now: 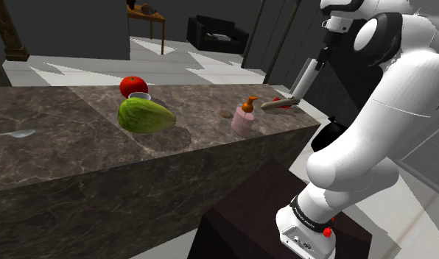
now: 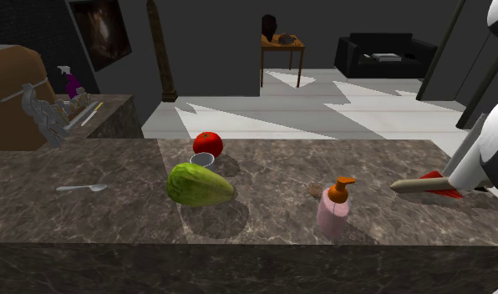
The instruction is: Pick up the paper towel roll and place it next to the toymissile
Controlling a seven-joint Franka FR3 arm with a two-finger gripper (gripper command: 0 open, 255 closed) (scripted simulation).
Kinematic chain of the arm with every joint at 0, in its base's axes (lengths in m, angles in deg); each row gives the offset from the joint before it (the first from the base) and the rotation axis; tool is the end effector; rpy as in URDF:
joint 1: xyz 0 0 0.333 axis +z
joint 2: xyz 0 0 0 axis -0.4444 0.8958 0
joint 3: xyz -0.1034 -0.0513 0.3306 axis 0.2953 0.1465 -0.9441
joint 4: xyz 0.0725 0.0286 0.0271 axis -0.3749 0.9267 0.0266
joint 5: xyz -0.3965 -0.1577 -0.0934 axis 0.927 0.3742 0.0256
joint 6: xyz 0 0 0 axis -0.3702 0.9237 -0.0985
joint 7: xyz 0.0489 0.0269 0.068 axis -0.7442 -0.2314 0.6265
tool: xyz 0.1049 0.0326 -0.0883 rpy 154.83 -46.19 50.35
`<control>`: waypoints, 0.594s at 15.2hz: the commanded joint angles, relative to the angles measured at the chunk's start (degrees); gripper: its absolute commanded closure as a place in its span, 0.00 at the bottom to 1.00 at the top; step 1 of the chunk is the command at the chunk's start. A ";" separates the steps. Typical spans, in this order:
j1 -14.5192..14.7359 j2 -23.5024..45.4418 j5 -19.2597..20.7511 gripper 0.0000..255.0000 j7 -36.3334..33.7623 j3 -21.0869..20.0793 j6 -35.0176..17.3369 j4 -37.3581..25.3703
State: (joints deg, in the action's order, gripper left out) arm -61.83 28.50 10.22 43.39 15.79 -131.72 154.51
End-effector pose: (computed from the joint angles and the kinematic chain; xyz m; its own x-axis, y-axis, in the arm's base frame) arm 0.3755 -0.5348 0.6020 0.9949 0.0456 -0.0899 0.0513 -0.9968 0.0617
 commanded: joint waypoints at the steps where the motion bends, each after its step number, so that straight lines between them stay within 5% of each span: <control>1: 0.16 -0.41 0.16 1.00 -0.32 -0.07 -1.90 2.29; 9: 0.42 -1.35 0.54 1.00 -1.08 -0.19 -8.34 9.64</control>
State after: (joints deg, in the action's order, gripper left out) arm -61.53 27.30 10.70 42.57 15.67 -139.15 163.11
